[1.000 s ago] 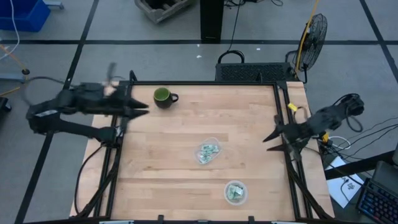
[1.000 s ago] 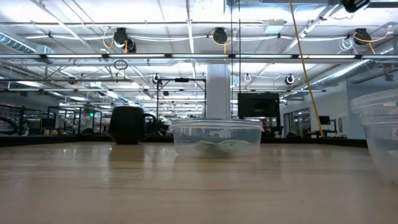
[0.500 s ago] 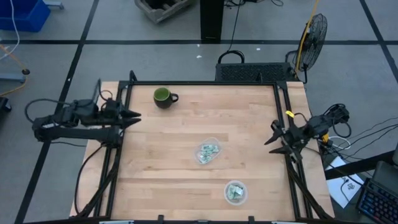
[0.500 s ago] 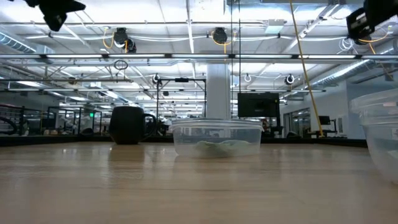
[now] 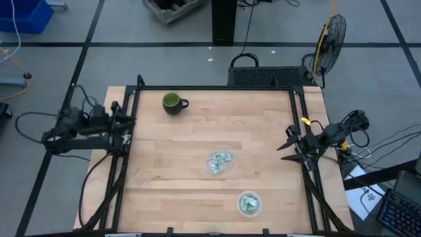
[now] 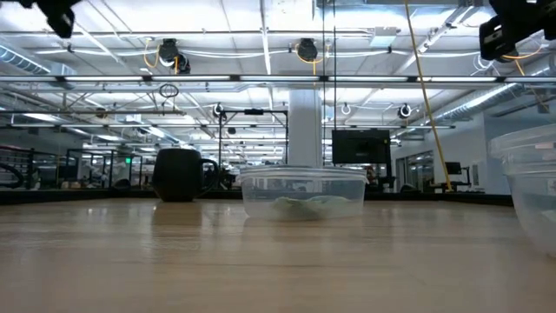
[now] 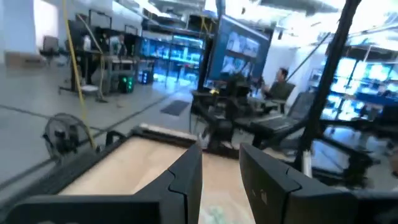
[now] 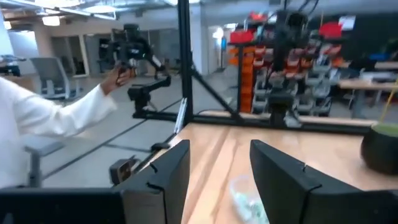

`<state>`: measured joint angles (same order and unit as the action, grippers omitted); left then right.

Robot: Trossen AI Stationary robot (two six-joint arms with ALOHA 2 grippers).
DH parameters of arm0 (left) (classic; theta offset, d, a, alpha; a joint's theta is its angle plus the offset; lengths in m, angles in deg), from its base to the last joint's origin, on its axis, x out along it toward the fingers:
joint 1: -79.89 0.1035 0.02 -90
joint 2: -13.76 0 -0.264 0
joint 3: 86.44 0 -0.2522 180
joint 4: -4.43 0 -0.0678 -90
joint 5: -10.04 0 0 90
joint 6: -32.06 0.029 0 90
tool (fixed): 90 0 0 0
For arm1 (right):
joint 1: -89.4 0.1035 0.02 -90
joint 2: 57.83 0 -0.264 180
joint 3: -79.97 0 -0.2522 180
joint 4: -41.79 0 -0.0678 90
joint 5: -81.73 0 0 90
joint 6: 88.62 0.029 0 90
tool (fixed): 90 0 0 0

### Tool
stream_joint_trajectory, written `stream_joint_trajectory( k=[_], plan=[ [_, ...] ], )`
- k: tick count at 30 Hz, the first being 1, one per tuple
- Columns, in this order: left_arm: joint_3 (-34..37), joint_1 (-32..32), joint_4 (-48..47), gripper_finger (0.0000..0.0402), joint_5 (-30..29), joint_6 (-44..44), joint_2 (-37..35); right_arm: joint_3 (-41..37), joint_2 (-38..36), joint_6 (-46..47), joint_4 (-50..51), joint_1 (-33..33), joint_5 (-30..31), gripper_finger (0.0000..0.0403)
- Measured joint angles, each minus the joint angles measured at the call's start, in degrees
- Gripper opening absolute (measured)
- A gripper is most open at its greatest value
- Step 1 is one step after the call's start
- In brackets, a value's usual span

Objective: Pick and place Stevia / Truvia into bins
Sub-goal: Return to Home Position

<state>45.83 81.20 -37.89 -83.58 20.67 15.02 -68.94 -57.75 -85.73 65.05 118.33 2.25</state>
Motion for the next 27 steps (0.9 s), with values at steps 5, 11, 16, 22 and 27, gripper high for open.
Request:
stream_joint_trajectory(
  k=[5,11,16,22,27],
  plan=[
    [7.9,0.0,11.7,0.0111,1.9,0.8,-0.3,-5.8,0.0,-2.5,-9.5,0.0,4.5,0.0160],
    [22.8,0.0,30.5,0.0111,5.0,-2.5,0.5,-14.4,0.1,-2.1,-20.3,0.0,7.6,0.0159],
    [31.7,0.0,42.3,0.0111,5.1,-3.9,0.6,-16.2,0.4,0.9,-22.1,-0.1,7.6,0.0161],
    [33.4,0.1,43.7,0.0111,3.6,-3.4,1.1,-16.3,0.2,0.5,-24.4,-0.1,7.5,0.0158],
    [33.4,0.1,37.4,0.0111,3.6,-3.7,1.1,-16.3,0.2,-0.8,-23.3,-0.1,7.5,0.0162]
  ],
)
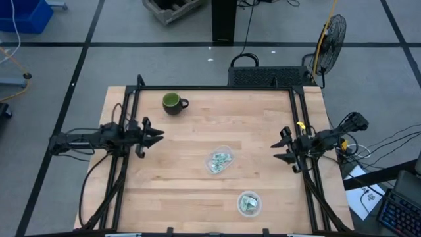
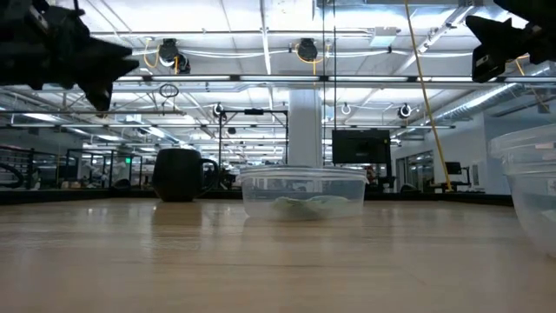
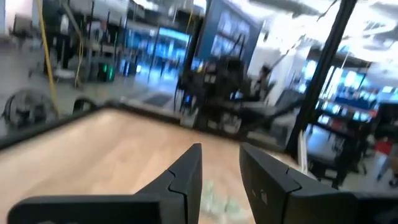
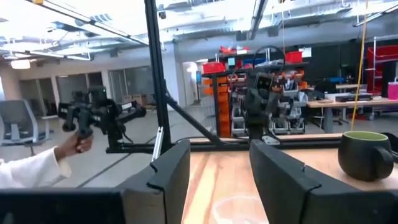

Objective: Pick and place Stevia / Truvia into bins
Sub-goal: Return to Home Position

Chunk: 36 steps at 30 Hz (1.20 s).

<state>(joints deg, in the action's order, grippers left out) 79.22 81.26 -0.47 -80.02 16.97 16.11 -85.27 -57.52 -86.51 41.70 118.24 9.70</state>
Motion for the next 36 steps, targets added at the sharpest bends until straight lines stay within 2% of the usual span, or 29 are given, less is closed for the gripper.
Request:
stream_joint_trajectory(
  k=[6,17,36],
  plan=[
    [0.0,0.0,-7.3,0.0111,0.0,-2.2,0.0,0.0,-0.1,0.1,0.3,0.0,0.0,0.0159],
    [0.0,0.0,-7.6,0.0111,0.0,7.1,0.0,-0.1,0.0,0.0,0.4,0.0,0.0,0.0160],
    [0.0,0.0,-7.3,0.0111,-0.1,7.0,0.0,-0.1,0.0,0.0,0.4,0.0,-0.1,0.0159]
  ],
)
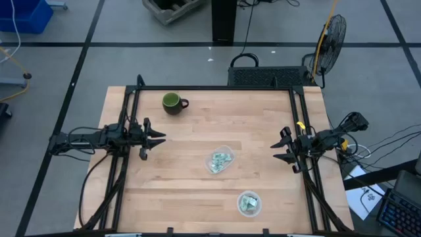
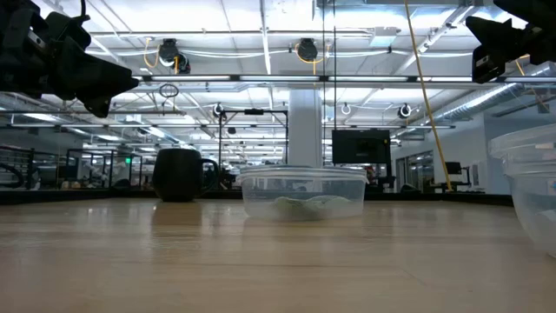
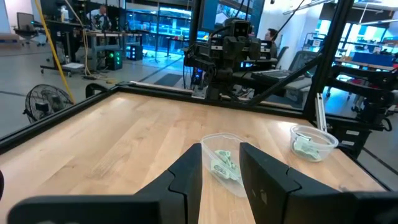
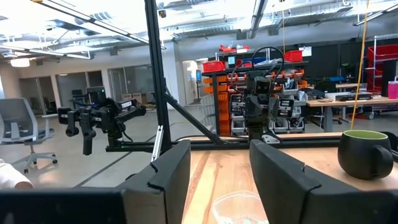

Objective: Pick and place Stevia / Truvia into bins
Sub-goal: Return to Home Position

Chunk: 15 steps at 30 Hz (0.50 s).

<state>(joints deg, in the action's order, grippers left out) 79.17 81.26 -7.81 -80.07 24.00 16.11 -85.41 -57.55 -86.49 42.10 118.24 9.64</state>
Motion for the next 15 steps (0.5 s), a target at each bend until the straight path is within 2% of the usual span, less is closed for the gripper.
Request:
stream_joint_trajectory(
  k=[15],
  plan=[
    [0.0,0.0,0.0,0.0111,0.0,-0.1,0.0,0.0,0.0,0.0,0.0,0.0,0.0,0.0161]
  ],
)
